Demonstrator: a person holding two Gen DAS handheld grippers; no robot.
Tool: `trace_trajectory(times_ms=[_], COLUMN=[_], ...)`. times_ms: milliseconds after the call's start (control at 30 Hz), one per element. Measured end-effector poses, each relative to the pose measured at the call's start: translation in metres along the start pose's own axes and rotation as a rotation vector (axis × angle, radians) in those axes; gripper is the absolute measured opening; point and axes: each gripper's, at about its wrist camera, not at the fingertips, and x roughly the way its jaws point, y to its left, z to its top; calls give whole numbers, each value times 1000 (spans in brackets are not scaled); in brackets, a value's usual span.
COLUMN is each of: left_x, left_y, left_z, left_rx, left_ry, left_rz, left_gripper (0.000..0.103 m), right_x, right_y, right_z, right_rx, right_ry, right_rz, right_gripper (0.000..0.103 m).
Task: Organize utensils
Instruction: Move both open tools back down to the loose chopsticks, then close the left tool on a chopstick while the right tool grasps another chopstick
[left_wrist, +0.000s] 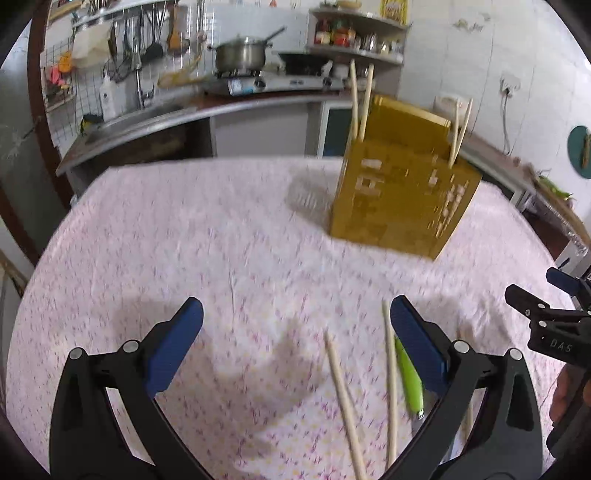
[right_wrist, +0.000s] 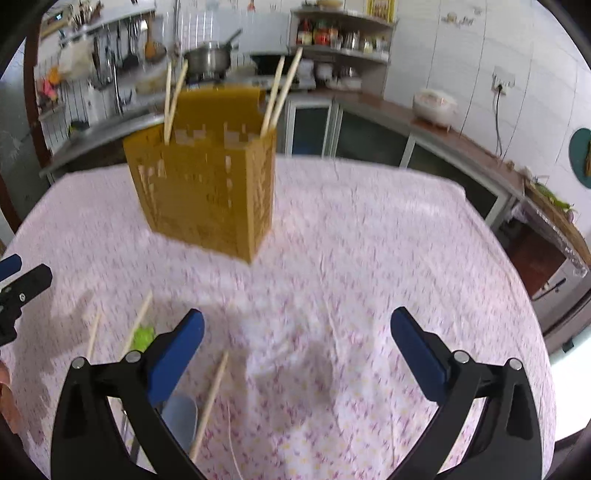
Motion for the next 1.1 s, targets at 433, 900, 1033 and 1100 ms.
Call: trace_trajectory(times_ms=[433,900,1033,1100], left_x=[48,68,72,75], left_y=[-9,-26,-33,-38], left_z=[-27,-23,-21,-20], left_rx=[-37,-9,18,34], left_ry=[300,392,393,390], left_rz=[30,33,60,73], left_gripper=[89,47,45,43], right_x=[26,52,58,59], right_y=[24,31,38,42], right_z=[-20,-25,-23,-23], right_rx=[-19,64,48,46], right_ry=[185,341,362,372], right_rz=[74,184,172,169], right_gripper=[67,24,23,23])
